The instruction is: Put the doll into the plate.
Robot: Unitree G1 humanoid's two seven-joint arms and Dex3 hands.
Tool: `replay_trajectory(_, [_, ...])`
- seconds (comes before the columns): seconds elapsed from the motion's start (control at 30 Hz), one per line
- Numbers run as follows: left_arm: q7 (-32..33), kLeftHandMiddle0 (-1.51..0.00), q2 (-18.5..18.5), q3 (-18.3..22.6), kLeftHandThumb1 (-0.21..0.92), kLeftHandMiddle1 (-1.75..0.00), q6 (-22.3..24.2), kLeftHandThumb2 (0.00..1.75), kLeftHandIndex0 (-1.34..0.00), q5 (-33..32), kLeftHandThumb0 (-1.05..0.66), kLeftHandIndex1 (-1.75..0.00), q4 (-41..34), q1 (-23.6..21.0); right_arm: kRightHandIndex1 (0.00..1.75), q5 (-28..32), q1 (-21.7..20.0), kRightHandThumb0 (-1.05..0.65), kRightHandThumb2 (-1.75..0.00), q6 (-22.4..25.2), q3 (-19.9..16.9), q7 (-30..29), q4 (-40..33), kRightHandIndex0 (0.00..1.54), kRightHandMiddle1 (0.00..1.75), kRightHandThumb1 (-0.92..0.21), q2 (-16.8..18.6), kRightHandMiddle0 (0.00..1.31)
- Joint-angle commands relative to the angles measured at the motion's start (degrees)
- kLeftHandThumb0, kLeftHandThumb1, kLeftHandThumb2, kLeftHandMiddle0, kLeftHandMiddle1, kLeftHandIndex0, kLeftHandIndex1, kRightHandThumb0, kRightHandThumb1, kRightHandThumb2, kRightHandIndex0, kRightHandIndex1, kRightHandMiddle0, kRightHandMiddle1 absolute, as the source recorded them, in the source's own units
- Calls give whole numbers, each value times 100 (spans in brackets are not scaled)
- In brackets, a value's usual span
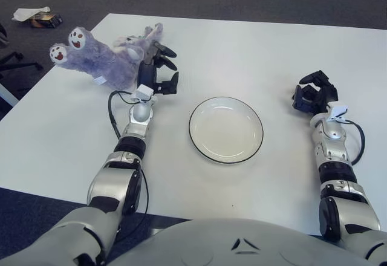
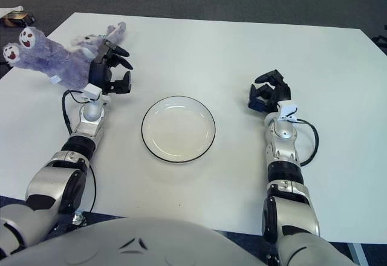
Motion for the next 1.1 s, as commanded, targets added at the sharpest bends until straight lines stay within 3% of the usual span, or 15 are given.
replay_trajectory(0.0, [266,-63,-182,35,46,-155,149,111,-27,109,-1,-175,-566,865,163,-38,267,-1,-130,436,65,72,50,67,175,-31,15,38])
replay_trajectory(0.27, [629,-63,-262,69,47,-152,783,107,-27,534,0,-175,-1932,1489,164,-50,179,-1,-129,933,144,136,-676,66,175,-32,-91,38])
replay_trajectory(0.5, [865,-64,-300,233,46,-147,1028,107,-31,608,0,-175,-2929,1909,165,-66,-254,-1,-127,1216,175,261,-659,64,175,-34,-280,37])
replay_trajectory(0.9, [590,-68,43,549,42,-141,1501,109,-36,165,0,-175,-3258,1960,164,-242,-874,-1,-126,1634,381,296,-884,63,175,-35,-341,36])
replay_trajectory(1.07, [588,-66,153,751,43,-145,2038,110,-34,34,0,-175,-3490,1860,164,-398,-1093,-1,-125,1753,587,337,-1209,63,175,-35,-336,35])
